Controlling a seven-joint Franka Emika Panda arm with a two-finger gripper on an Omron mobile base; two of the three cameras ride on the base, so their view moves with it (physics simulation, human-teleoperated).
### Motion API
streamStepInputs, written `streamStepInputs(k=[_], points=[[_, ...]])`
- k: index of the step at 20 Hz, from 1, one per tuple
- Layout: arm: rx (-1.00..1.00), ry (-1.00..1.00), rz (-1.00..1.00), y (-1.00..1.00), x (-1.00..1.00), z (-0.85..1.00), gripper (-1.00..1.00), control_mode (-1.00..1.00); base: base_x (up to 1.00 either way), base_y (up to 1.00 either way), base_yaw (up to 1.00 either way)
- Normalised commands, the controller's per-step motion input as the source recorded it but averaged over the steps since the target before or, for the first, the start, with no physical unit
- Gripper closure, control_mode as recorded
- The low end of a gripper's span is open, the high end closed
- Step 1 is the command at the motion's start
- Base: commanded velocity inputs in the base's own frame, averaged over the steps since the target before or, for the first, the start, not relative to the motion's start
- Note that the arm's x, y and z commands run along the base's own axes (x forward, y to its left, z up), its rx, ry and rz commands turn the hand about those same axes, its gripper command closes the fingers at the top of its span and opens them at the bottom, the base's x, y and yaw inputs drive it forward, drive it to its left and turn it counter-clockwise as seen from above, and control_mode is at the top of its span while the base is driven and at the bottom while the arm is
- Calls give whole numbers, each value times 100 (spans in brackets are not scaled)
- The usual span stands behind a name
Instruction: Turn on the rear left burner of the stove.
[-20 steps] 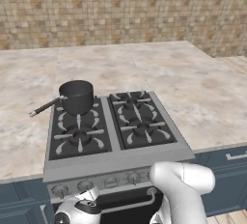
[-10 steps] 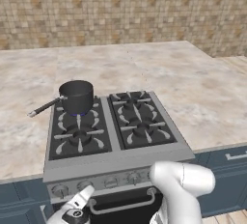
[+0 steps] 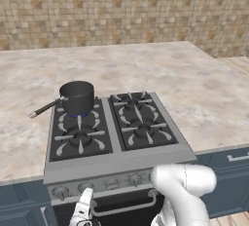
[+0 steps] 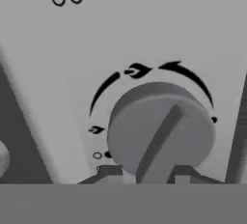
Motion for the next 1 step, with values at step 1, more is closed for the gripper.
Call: streamStepInputs(k=[1], points=[[-13,0,43,-39,0,0,100,-100,0,0,0]])
